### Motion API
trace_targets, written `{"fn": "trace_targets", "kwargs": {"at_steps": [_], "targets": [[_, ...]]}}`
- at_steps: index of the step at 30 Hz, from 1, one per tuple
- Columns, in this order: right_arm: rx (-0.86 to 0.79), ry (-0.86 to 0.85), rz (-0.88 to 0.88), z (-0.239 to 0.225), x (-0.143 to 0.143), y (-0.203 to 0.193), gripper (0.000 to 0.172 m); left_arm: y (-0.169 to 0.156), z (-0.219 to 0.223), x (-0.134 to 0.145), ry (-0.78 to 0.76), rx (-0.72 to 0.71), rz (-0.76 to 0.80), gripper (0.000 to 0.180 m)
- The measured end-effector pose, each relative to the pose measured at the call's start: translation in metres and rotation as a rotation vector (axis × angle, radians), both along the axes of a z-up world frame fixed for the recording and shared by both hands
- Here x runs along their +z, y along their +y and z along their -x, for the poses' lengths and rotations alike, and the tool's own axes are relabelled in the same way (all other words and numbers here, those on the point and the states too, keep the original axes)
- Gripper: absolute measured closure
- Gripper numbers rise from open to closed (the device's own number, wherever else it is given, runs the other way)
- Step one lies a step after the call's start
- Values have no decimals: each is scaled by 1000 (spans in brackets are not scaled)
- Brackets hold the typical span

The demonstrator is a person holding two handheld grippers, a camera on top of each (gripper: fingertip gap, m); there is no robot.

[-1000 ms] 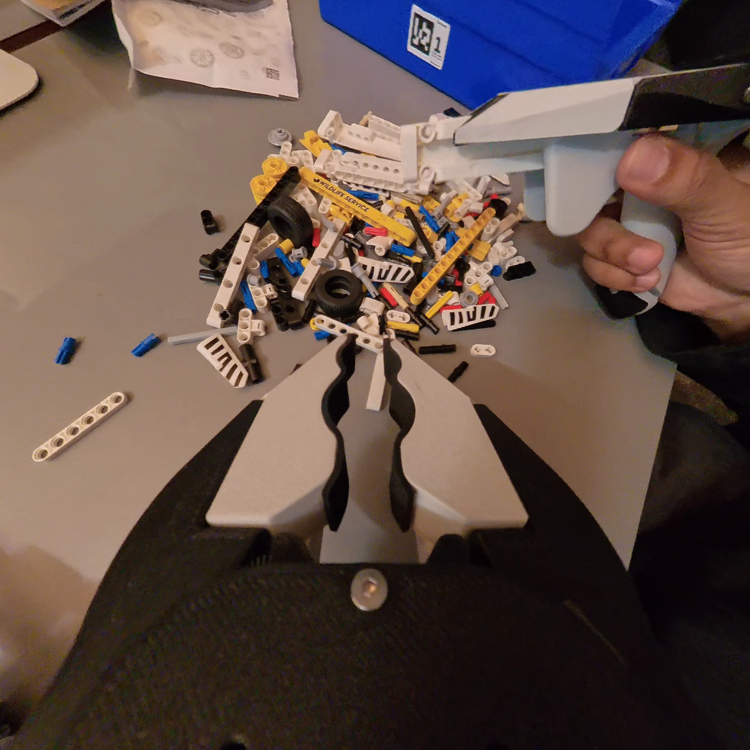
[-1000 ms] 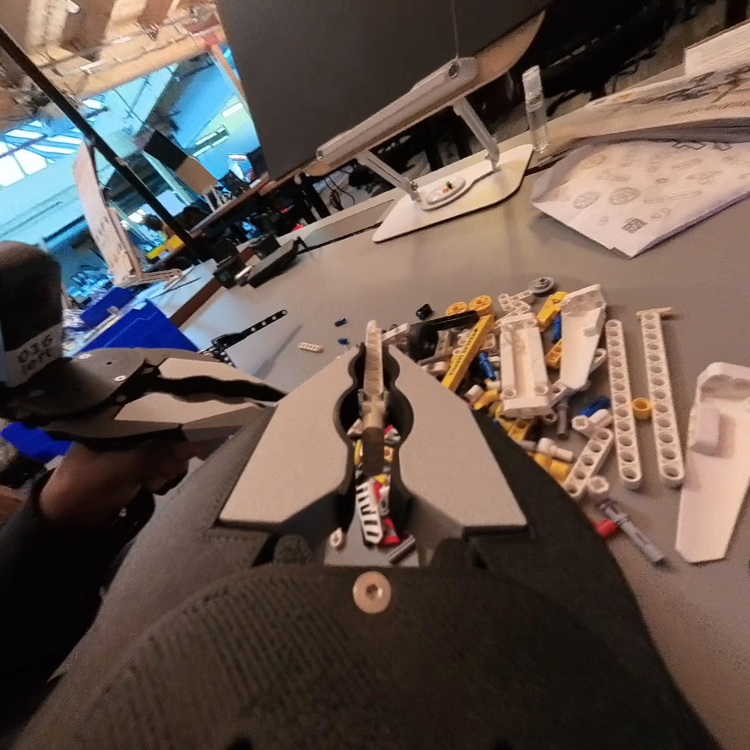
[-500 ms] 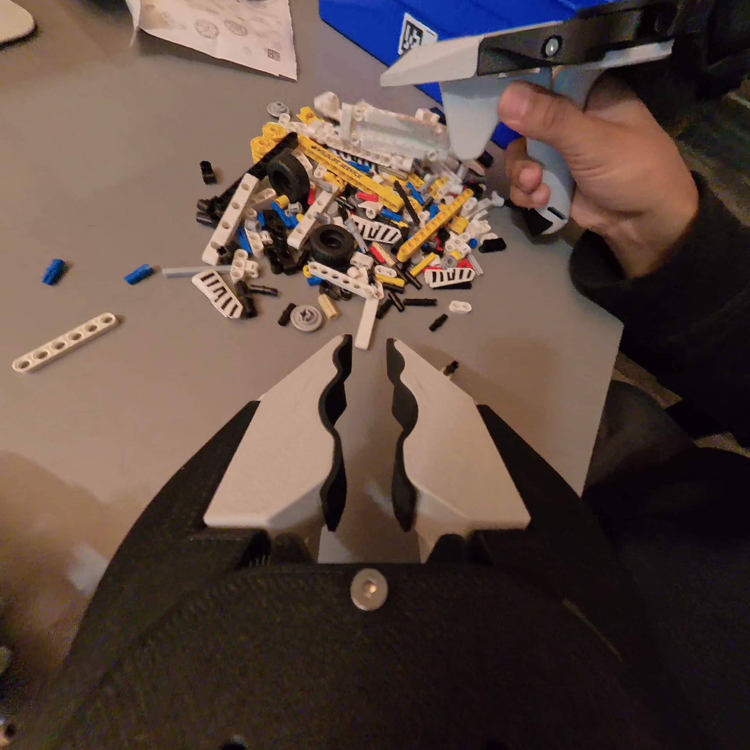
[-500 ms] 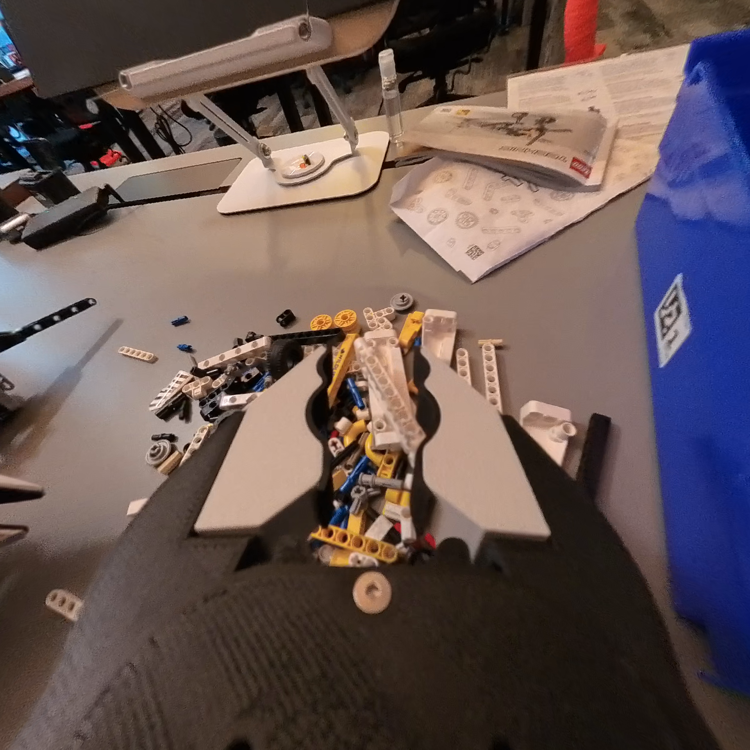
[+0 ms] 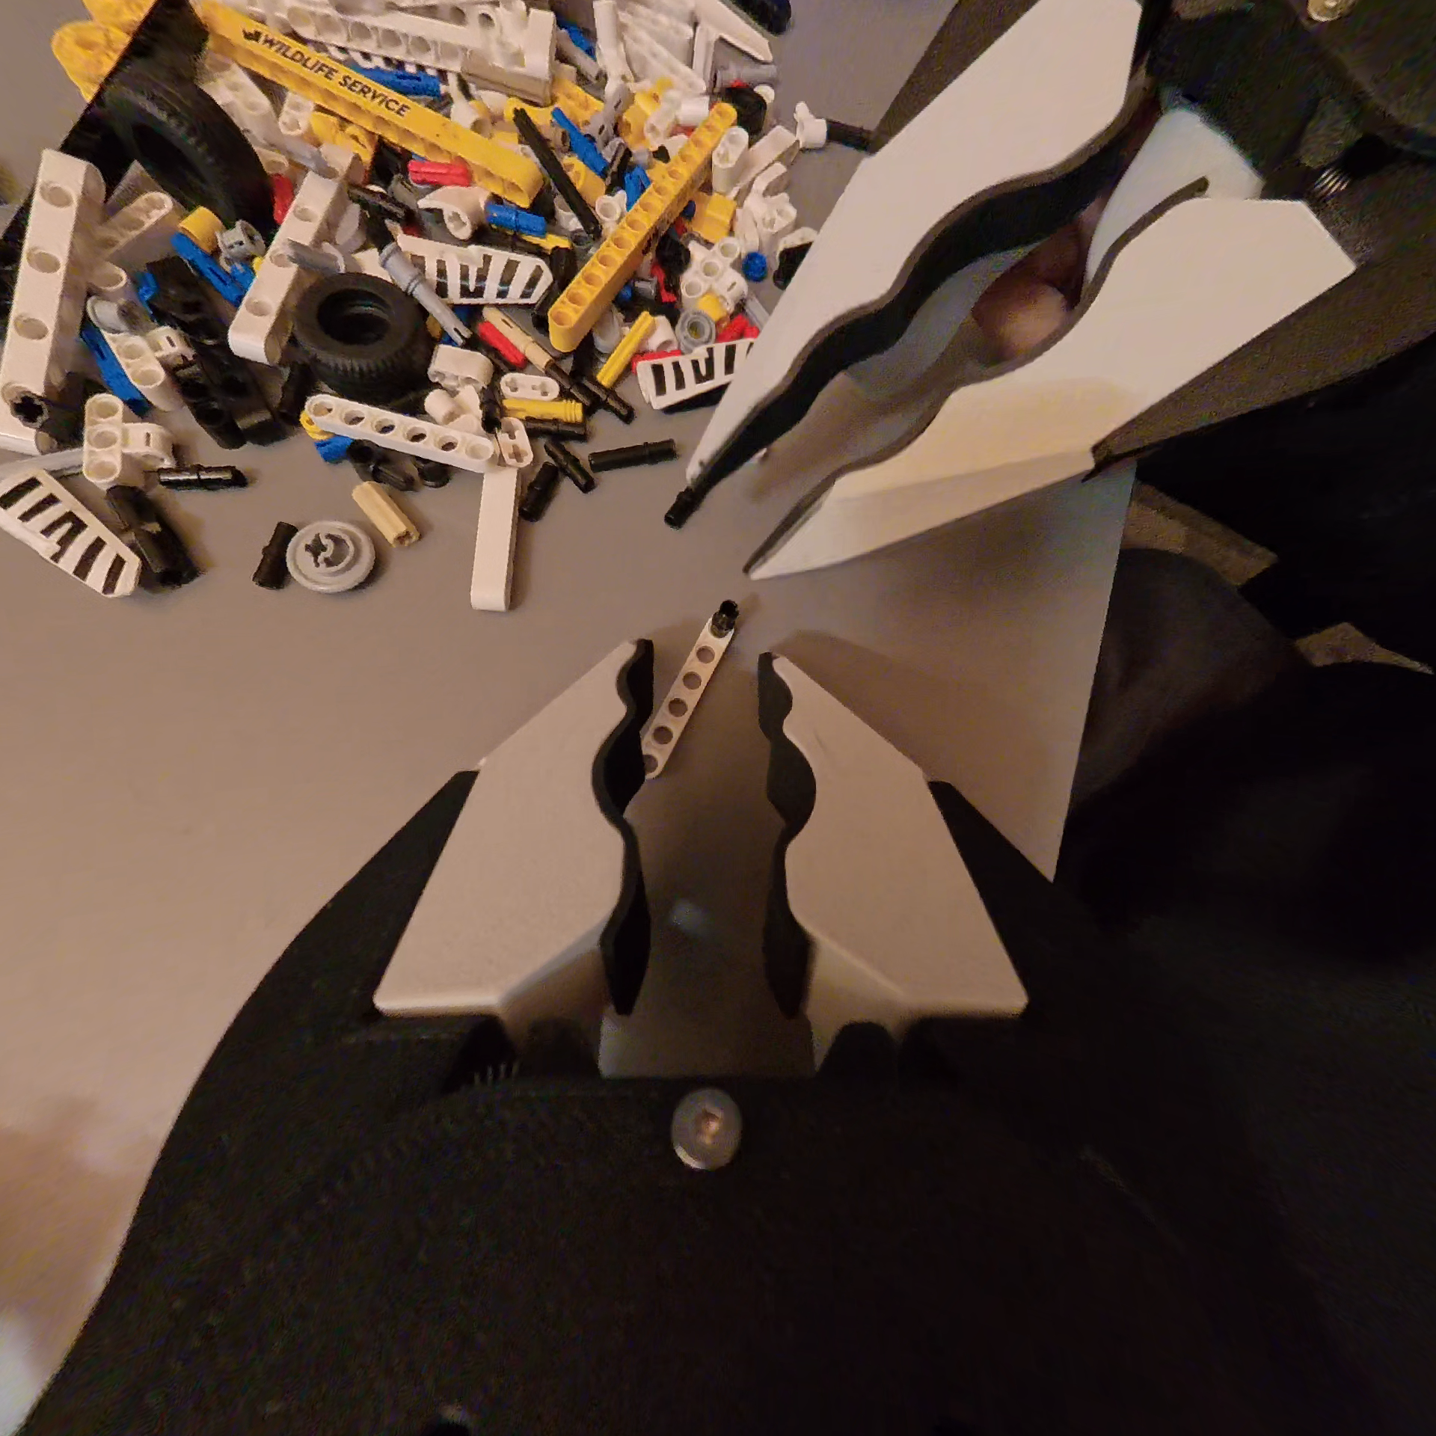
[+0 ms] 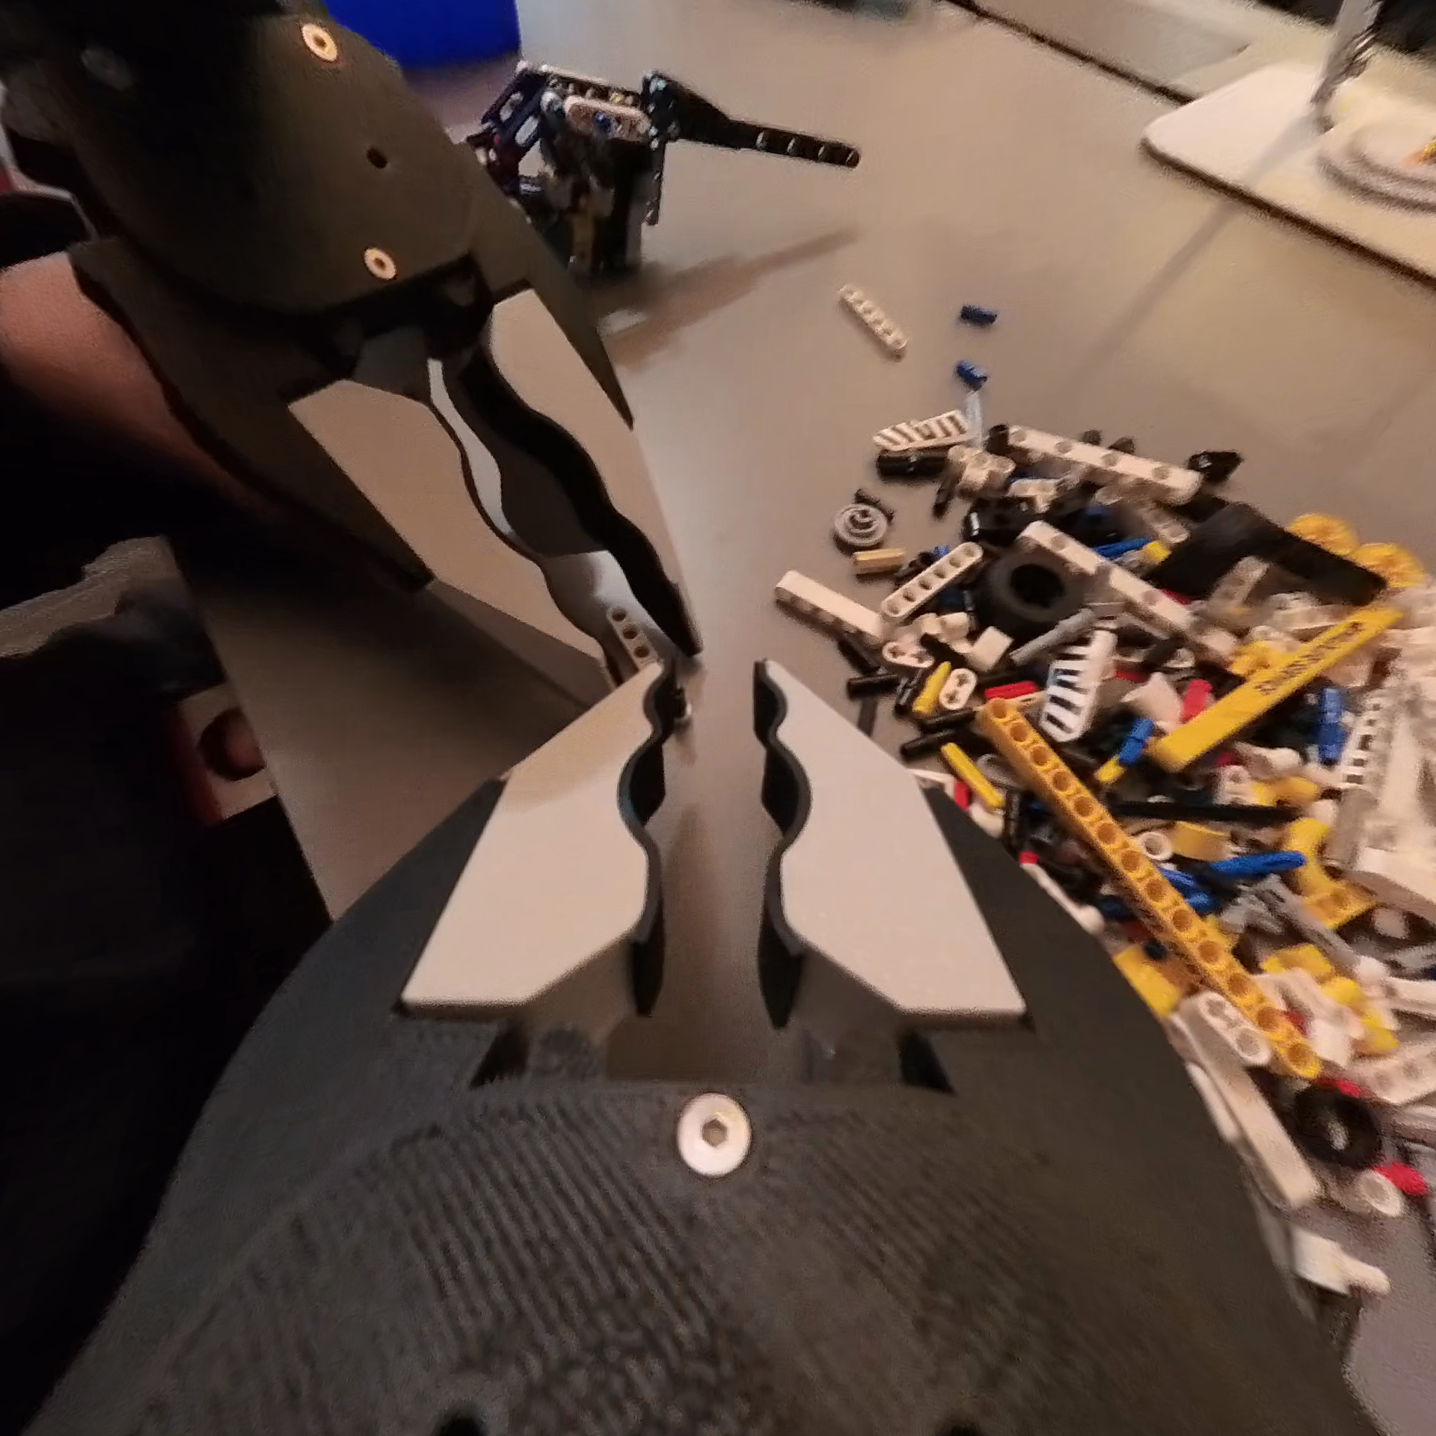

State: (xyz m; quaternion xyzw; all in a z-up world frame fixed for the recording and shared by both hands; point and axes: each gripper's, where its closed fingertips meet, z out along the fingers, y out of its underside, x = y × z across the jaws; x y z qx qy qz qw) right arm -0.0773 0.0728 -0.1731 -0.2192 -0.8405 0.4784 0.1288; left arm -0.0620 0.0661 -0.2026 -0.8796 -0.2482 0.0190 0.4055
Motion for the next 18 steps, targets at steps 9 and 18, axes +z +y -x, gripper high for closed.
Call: {"fn": "trace_targets", "kwargs": {"at_steps": [9,18], "targets": [[51,-94,-67,-8,-17,-8,158,3,2,-3,31,-23,36,167],[71,-130,-99,-10,-24,-10,169,4,-3,-3,27,-60,33,176]]}}
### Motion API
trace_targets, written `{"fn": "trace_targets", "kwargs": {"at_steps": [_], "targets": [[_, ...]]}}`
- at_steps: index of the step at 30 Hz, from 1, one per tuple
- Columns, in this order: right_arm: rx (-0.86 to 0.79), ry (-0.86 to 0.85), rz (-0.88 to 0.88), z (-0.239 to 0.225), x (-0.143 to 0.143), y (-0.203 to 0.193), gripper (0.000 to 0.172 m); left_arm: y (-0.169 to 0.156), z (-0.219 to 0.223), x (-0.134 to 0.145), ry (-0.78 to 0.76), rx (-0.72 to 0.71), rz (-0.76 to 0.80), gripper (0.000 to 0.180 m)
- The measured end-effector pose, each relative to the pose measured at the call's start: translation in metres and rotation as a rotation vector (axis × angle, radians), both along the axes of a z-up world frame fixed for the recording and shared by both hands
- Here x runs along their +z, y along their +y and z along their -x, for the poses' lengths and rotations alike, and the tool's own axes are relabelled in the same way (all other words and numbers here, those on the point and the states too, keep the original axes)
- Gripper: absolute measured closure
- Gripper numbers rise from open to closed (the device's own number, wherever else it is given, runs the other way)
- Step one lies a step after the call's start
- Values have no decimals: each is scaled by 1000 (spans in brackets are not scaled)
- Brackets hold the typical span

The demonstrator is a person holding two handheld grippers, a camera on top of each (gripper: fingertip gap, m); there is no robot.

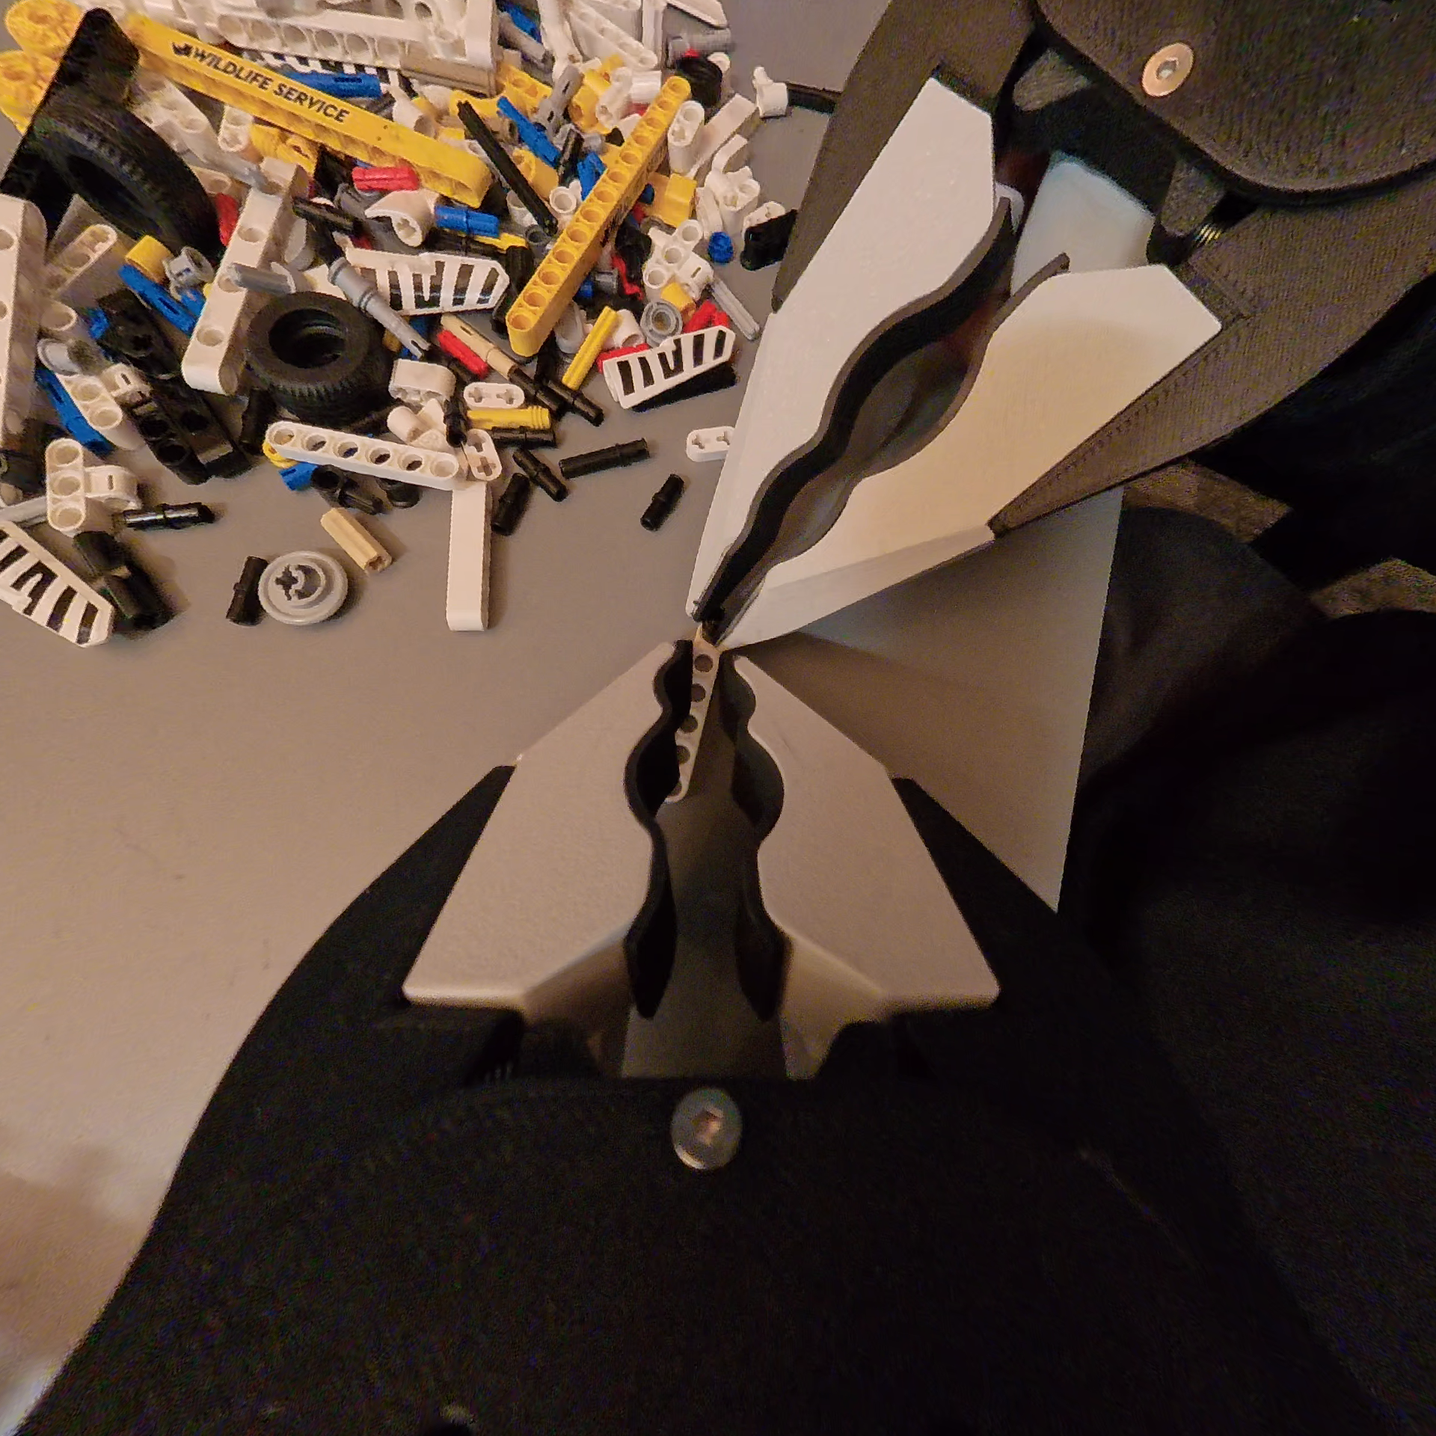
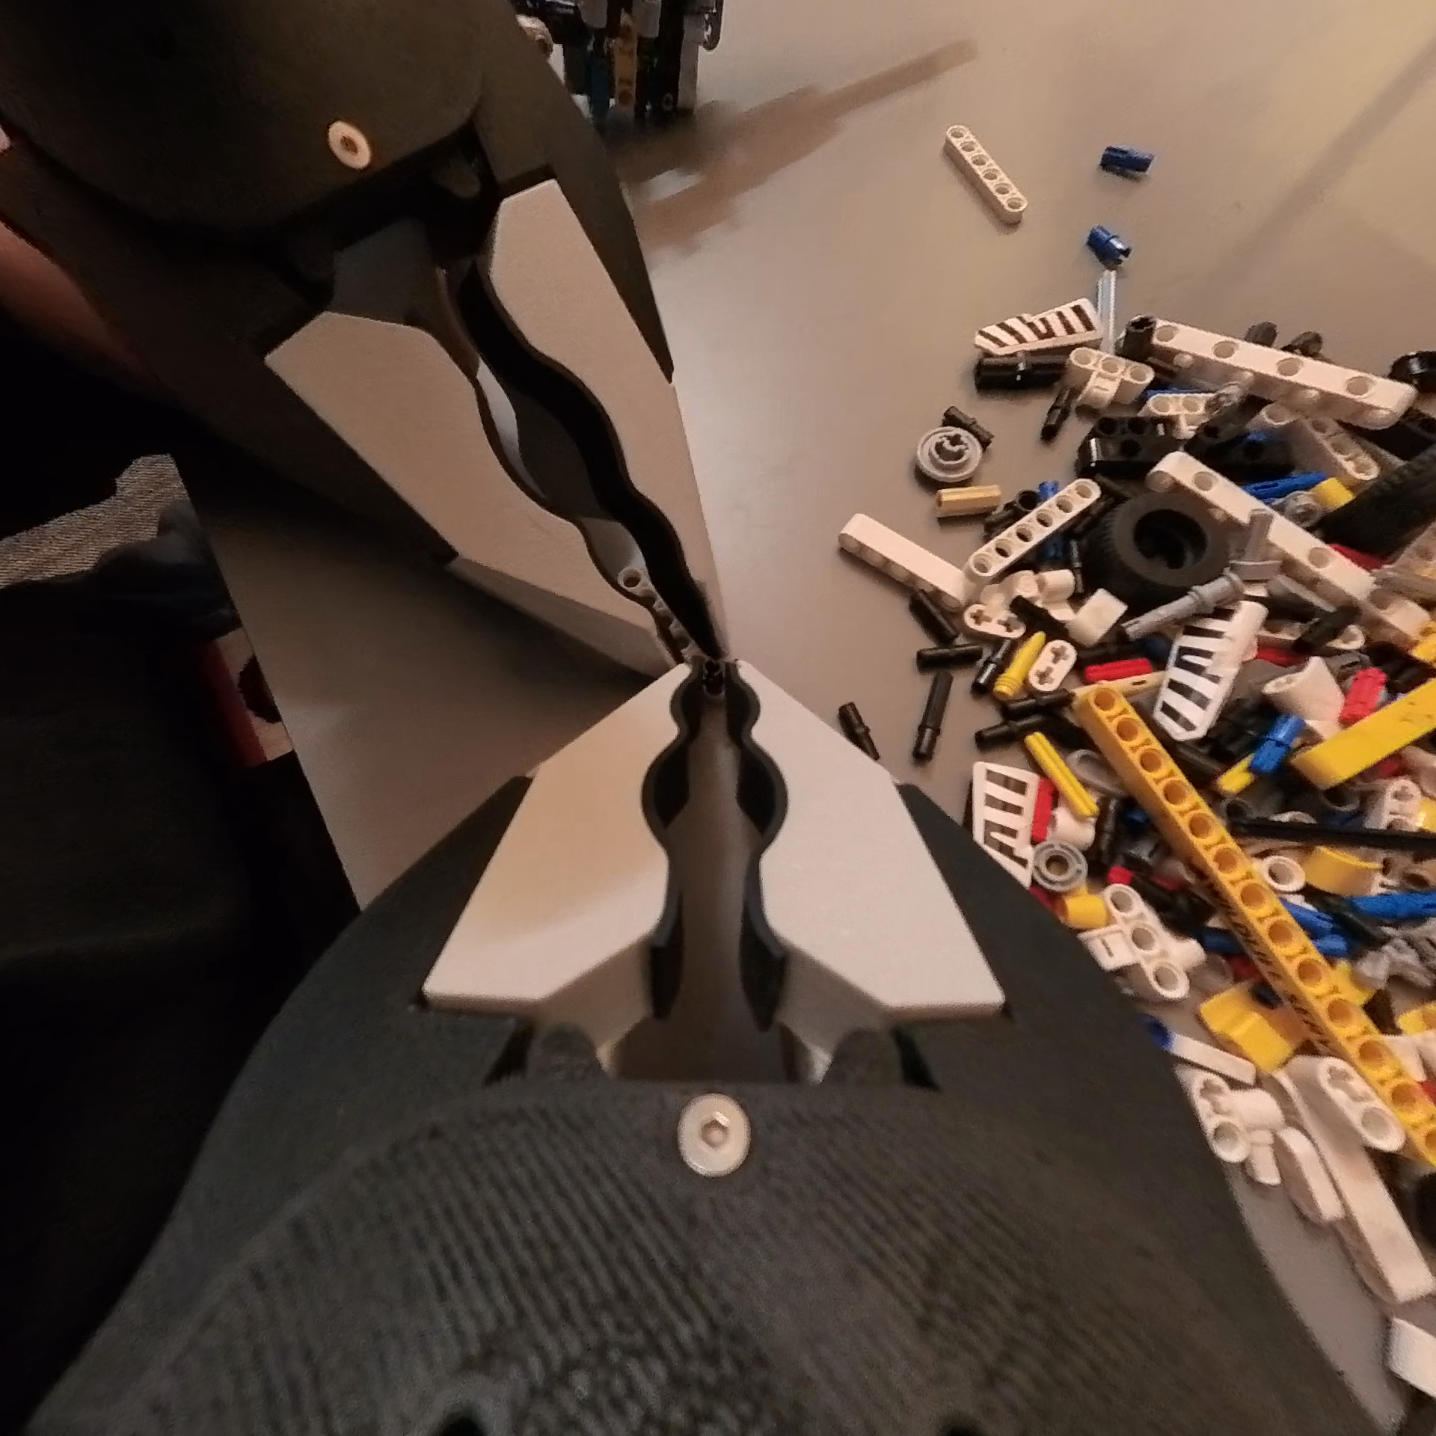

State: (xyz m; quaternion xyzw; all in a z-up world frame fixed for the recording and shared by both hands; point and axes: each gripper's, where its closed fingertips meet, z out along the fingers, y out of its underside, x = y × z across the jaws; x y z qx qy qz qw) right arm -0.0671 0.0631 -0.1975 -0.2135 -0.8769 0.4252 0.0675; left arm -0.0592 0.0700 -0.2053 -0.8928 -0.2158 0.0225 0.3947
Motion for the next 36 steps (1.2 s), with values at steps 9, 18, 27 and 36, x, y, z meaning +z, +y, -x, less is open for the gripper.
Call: {"fn": "trace_targets", "kwargs": {"at_steps": [9,18,27,36], "targets": [[-16,-18,19,4,2,-1,171,-1,1,-3,142,-28,82,174],[-49,-112,466,14,78,-8,170,12,-12,-4,91,-70,60,172],[-326,110,197,83,58,66,170,13,-6,-3,113,-39,67,173],[-511,39,141,117,46,94,157,12,-2,-2,136,-11,73,173]]}}
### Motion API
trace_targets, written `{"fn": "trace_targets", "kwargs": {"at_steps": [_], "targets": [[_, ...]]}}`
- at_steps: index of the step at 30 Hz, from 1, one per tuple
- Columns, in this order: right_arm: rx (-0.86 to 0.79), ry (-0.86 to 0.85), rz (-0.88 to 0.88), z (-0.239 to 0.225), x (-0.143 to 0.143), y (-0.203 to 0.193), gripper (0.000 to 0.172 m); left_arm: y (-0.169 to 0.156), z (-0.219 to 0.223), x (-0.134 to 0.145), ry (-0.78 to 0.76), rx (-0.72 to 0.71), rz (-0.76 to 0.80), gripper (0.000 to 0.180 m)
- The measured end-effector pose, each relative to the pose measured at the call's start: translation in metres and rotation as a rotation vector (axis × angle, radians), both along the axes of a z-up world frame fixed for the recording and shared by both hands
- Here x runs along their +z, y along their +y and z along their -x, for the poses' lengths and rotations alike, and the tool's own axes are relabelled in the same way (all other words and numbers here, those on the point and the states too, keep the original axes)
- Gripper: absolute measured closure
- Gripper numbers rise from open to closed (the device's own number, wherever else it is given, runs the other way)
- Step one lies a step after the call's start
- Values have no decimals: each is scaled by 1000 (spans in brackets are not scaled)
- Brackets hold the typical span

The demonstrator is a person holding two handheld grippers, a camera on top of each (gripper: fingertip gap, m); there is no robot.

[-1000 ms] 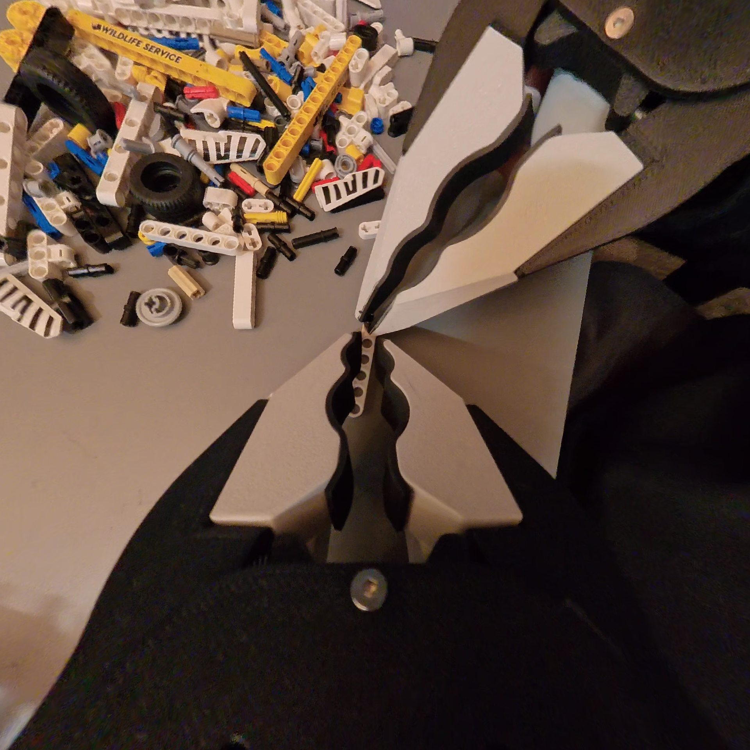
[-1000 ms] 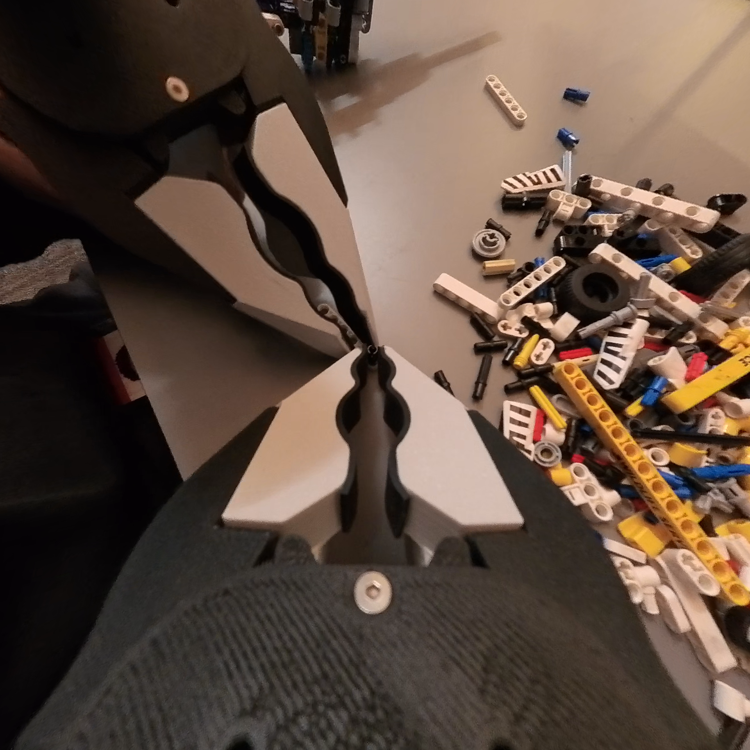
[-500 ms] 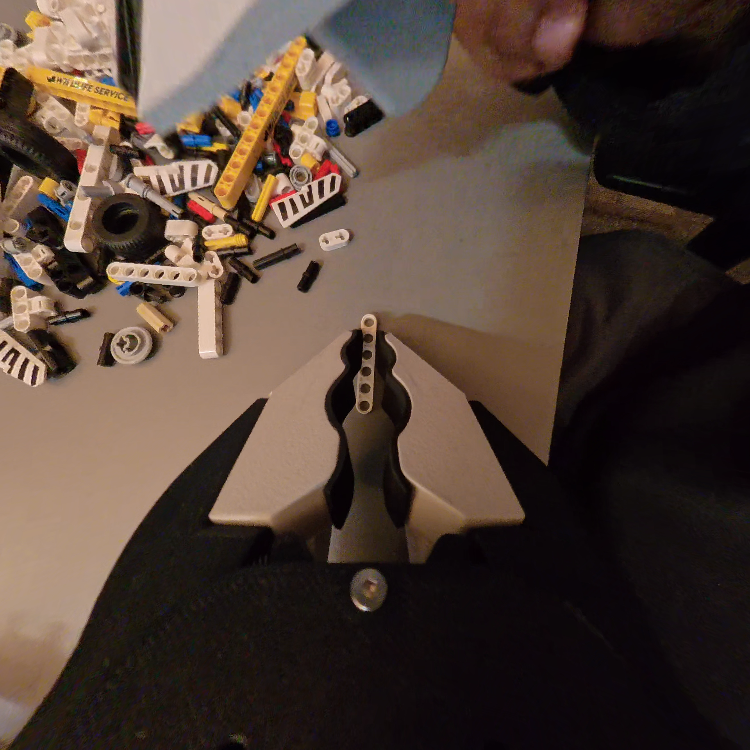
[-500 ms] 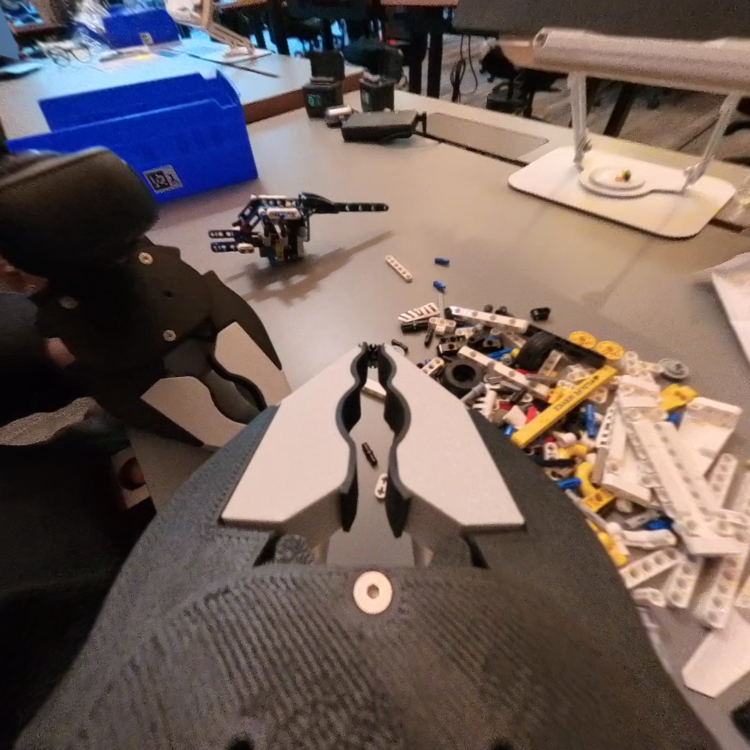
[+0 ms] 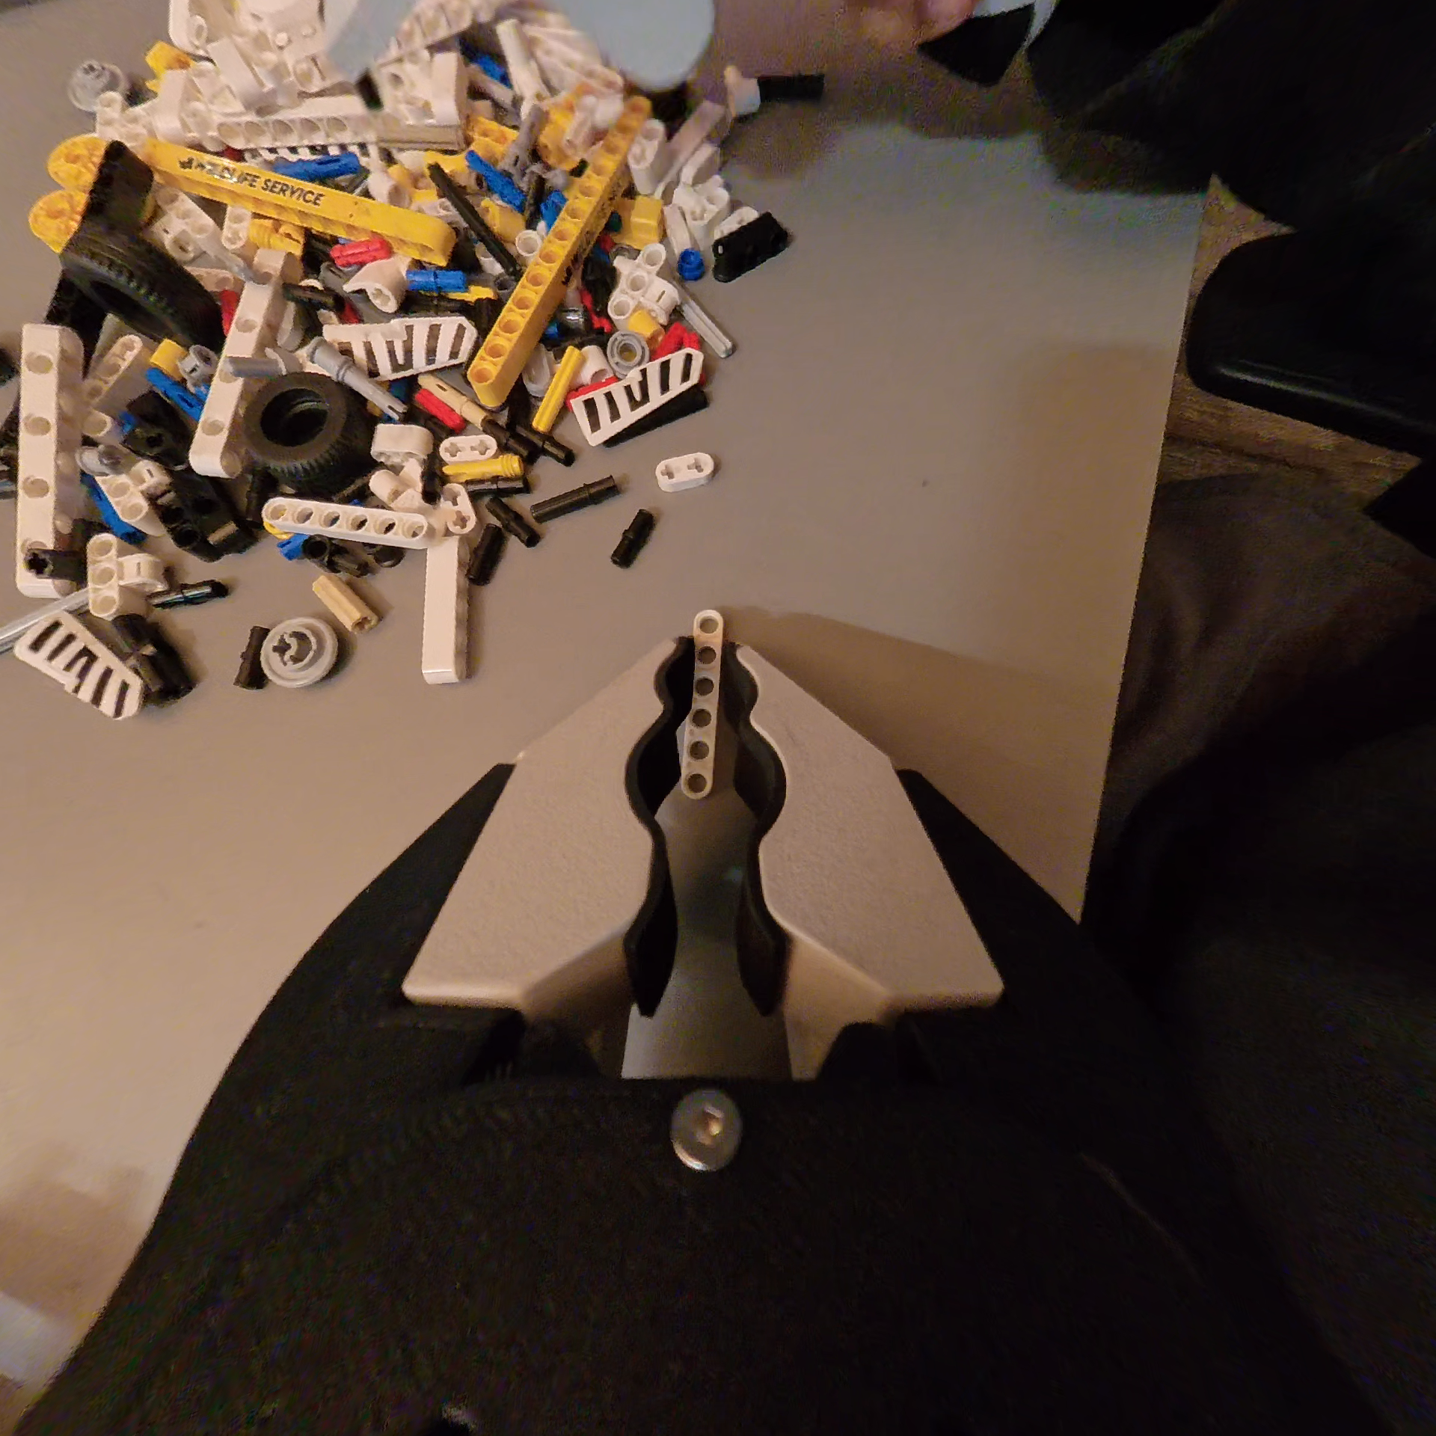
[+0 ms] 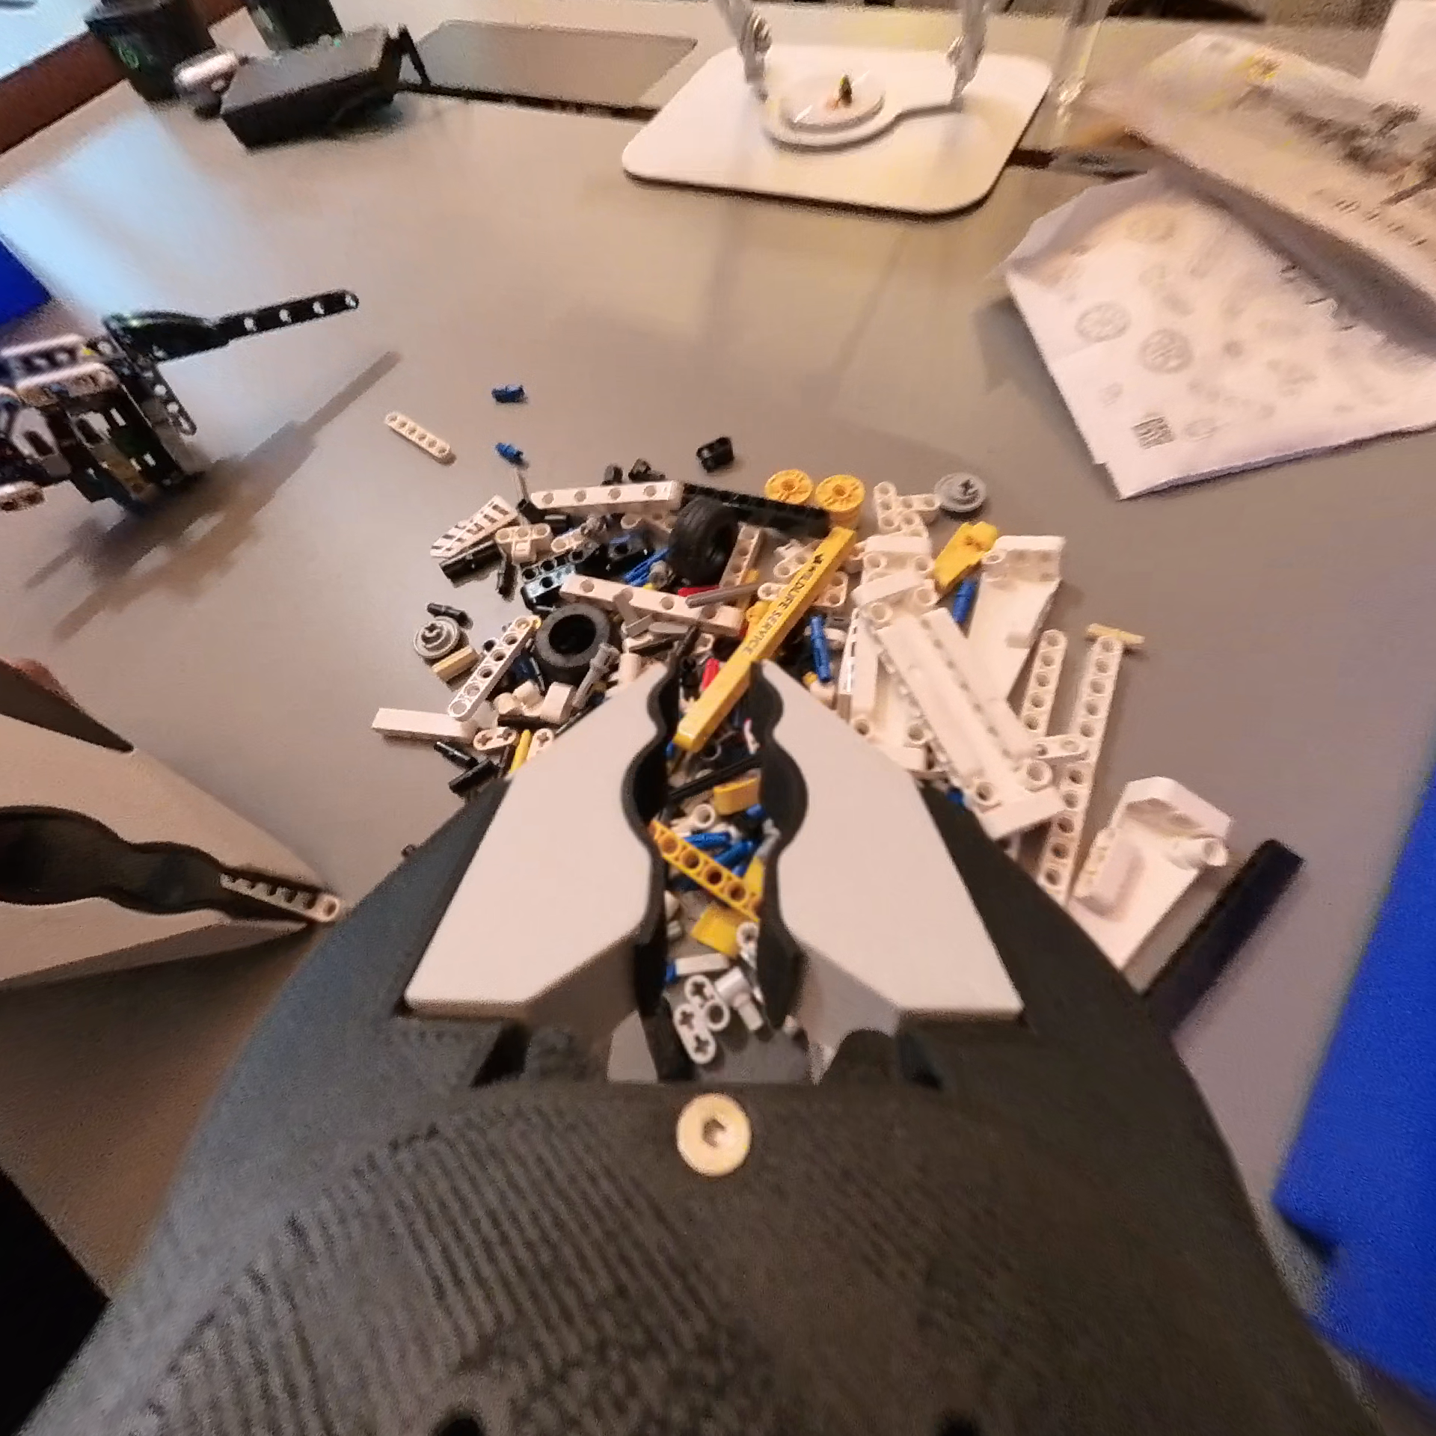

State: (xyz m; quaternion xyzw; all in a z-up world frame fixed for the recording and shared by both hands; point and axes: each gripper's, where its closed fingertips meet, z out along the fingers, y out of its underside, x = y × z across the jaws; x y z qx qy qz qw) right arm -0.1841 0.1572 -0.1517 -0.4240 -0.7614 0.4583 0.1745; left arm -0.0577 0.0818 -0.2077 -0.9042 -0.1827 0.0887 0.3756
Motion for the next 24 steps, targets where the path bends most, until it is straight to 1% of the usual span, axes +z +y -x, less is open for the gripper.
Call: {"fn": "trace_targets", "kwargs": {"at_steps": [3,5,7,9,14,17,21,23,24], "targets": [[-9,6,21,-3,8,9,158,-2,4,3,-3,24,-27,174],[-10,-13,33,-7,6,13,159,-3,5,9,-28,29,-79,174],[-17,-14,35,-7,4,17,168,-5,8,16,-48,49,-136,174],[-20,-10,36,-7,2,19,170,-7,9,20,-74,57,-178,174],[-14,-49,61,-6,-3,20,170,-12,14,21,-83,78,-191,174],[-7,-76,98,-6,-2,18,169,-12,13,21,-81,74,-189,174],[10,-91,130,-8,-1,17,156,-12,13,21,-78,72,-186,174],[25,-97,122,-11,-3,15,152,-12,13,21,-79,72,-188,174],[17,-83,109,-10,-3,17,153,-12,13,21,-79,73,-189,174]]}}
